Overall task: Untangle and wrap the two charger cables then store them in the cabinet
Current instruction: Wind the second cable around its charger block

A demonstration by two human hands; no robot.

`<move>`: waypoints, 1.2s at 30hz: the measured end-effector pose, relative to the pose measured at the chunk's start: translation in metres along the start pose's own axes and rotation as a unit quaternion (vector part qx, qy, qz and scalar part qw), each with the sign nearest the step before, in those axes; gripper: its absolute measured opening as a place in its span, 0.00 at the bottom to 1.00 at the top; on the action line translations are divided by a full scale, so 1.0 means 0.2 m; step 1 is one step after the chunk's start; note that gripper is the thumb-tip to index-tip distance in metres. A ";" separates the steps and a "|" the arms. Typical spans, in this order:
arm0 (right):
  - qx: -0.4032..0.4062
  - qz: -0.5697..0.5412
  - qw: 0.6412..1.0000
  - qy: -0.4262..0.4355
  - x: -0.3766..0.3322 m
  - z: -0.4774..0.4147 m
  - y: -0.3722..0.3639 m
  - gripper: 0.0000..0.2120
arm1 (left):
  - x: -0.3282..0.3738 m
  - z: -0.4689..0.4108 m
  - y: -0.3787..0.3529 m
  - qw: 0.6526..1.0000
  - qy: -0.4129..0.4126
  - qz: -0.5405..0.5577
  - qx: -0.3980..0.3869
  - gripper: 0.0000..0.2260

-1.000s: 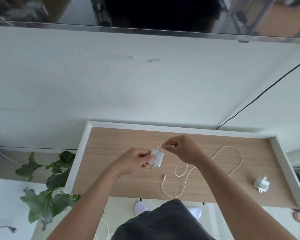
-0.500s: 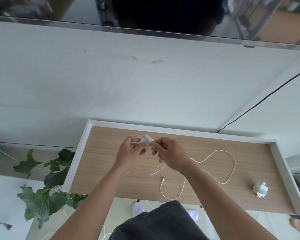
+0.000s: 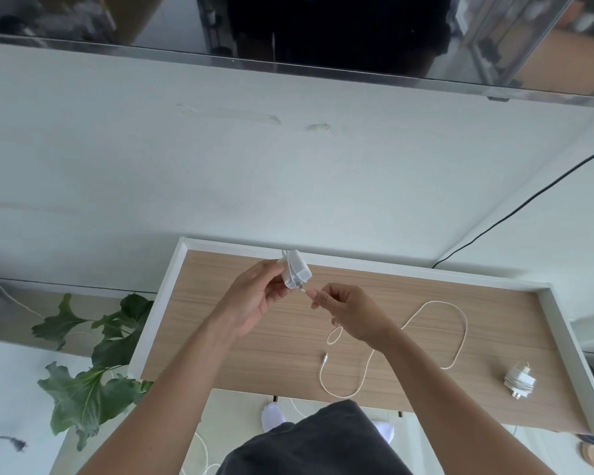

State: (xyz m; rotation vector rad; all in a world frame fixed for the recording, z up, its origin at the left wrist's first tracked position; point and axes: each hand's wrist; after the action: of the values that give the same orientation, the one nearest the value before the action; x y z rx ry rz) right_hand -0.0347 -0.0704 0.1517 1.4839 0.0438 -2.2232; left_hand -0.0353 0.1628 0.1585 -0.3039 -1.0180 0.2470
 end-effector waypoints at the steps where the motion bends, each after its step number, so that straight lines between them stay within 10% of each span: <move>1: -0.006 0.014 1.000 0.007 0.00 -0.01 0.02 0.18 | 0.00 0.01 0.01 0.999 0.008 -0.033 -0.024 0.15; 5: -0.067 0.101 0.992 0.033 0.01 -0.05 0.09 0.04 | -0.03 0.06 0.02 0.988 0.029 -0.130 -0.082 0.13; 14: -0.106 0.192 0.975 0.038 -0.04 -0.04 0.16 0.06 | 0.03 0.11 0.04 0.922 0.040 -0.341 -0.177 0.12; 22: -0.008 0.184 0.983 0.018 -0.08 0.00 0.14 0.13 | -0.06 0.07 0.05 0.842 -0.019 -0.538 -0.015 0.13; 36: -0.040 -0.033 0.998 0.020 -0.14 0.12 -0.07 0.14 | -0.04 0.00 -0.10 0.983 -0.056 -0.129 0.116 0.15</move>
State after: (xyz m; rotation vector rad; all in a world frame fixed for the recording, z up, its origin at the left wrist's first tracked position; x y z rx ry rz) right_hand -0.0526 -0.0547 0.1844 1.5035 0.1961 -2.2169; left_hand -0.0381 0.1416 0.1601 0.0559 -1.1158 0.1458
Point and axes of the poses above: each hand's wrist, its own z-axis away from the middle knuckle, its own y-axis out of the back of the hand, x = y × z, and after that the axes turned 5 degrees about -z, right-handed
